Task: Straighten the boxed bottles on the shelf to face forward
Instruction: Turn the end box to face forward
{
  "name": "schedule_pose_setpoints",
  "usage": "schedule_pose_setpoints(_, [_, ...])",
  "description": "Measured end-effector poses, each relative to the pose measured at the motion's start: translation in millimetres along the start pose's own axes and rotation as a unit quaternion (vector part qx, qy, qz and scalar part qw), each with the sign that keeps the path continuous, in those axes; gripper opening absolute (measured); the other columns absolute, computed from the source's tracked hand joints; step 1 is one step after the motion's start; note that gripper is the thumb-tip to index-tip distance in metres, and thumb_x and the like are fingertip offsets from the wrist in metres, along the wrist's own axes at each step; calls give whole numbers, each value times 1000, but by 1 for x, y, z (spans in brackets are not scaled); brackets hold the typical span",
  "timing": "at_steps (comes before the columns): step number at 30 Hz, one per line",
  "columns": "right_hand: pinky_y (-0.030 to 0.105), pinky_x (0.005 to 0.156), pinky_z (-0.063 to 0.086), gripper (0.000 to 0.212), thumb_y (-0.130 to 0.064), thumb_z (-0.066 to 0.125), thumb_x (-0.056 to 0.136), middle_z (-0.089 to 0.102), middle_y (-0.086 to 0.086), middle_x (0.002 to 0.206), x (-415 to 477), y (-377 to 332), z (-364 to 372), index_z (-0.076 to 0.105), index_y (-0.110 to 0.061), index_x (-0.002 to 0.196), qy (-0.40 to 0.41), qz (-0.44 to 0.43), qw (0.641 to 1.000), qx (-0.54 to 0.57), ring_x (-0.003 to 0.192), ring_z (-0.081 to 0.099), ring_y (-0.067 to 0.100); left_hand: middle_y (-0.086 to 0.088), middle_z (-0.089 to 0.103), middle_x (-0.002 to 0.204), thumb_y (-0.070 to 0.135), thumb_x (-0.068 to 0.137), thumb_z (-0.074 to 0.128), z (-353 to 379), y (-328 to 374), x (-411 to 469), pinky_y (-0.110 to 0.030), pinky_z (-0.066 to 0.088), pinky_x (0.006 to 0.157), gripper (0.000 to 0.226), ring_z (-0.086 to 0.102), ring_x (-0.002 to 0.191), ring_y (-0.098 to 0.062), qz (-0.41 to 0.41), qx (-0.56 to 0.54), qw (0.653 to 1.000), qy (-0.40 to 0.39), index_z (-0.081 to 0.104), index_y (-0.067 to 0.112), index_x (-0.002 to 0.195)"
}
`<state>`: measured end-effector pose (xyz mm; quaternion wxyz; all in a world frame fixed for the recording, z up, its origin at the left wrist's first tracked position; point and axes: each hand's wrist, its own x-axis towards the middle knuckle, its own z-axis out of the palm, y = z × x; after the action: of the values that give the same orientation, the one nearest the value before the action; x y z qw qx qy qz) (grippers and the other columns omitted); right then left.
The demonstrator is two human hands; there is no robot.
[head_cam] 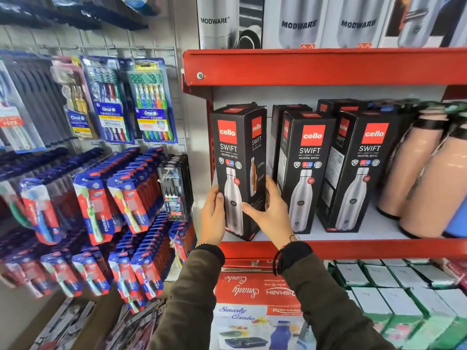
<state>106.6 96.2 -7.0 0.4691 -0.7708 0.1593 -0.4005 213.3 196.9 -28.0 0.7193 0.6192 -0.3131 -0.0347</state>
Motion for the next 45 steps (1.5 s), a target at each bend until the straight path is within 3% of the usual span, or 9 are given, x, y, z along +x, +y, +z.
schedule_pose_setpoints(3, [36, 118, 34, 92, -26, 76, 81, 40, -8, 155, 1, 4, 0, 21, -30, 155, -23, -2, 1000, -14, 141, 39, 5, 13, 61, 127, 18, 108, 37, 0, -1, -4, -27, 42, 109, 29, 56, 120, -4, -6, -16, 1000, 5, 52, 27, 132])
schedule_pose_setpoints(7, [35, 120, 30, 71, -22, 63, 93, 40, -6, 156, 1, 10, 0, 28, -28, 154, -15, -12, 999, -26, 144, 35, 4, 1, 63, 132, 16, 108, 40, 2, 1, -10, -23, 44, 105, 30, 58, 122, -8, 30, 2, 999, 11, 54, 16, 134])
schedule_pose_setpoints(12, [22, 114, 36, 59, -22, 56, 98, 52, -10, 147, -3, 15, 1, 32, -32, 151, -21, -26, 999, -41, 134, 46, -2, 7, 61, 131, 14, 107, 41, 6, 0, -14, -2, 38, 96, 31, 52, 113, 21, 44, 37, 998, 28, 53, 15, 136])
schedule_pose_setpoints(17, [1, 102, 30, 59, -21, 54, 100, 48, -27, 138, -6, 21, 2, 30, -35, 152, -15, -30, 998, -50, 123, 42, -21, 4, 62, 130, 14, 107, 41, 9, -4, -17, 1, 37, 89, 30, 53, 110, 22, 46, 62, 996, 41, 53, 15, 134])
schedule_pose_setpoints(29, [23, 112, 38, 55, -16, 52, 101, 56, 1, 144, -3, 23, 6, 34, -26, 152, 13, -22, 999, -44, 134, 51, 11, 4, 60, 135, 18, 106, 44, 11, -7, -16, 1, 39, 89, 33, 55, 118, 8, 42, 67, 996, 36, 51, 16, 138])
schedule_pose_setpoints(33, [-4, 92, 32, 52, -21, 47, 103, 58, 2, 141, -3, 26, 8, 31, -29, 153, 18, -2, 998, -61, 128, 55, 16, 11, 58, 134, 21, 105, 48, 12, -7, -16, 1, 40, 87, 34, 52, 113, 20, 26, 53, 998, 30, 53, 19, 139])
schedule_pose_setpoints(36, [-10, 81, 29, 49, -25, 44, 105, 60, -1, 135, -4, 25, 8, 33, -32, 151, 27, 13, 998, -50, 119, 55, 7, 11, 56, 136, 24, 105, 49, 12, -9, -17, 2, 40, 88, 36, 50, 116, 19, 19, 46, 998, 32, 53, 21, 140])
schedule_pose_setpoints(42, [-8, 81, 32, 46, -27, 44, 104, 58, -17, 116, -12, 21, 4, 38, -30, 150, 36, 20, 999, -26, 97, 52, -24, 20, 56, 129, 29, 105, 49, 9, -7, -22, 3, 39, 89, 33, 48, 116, 24, 19, 49, 998, 25, 55, 28, 137])
schedule_pose_setpoints(45, [-8, 83, 31, 47, -28, 45, 104, 52, -32, 115, -18, 21, 0, 38, -31, 150, 26, 23, 999, -13, 98, 45, -35, 29, 57, 126, 31, 104, 52, 6, -4, -29, 1, 40, 90, 28, 51, 118, 21, 17, 35, 999, 30, 56, 39, 130])
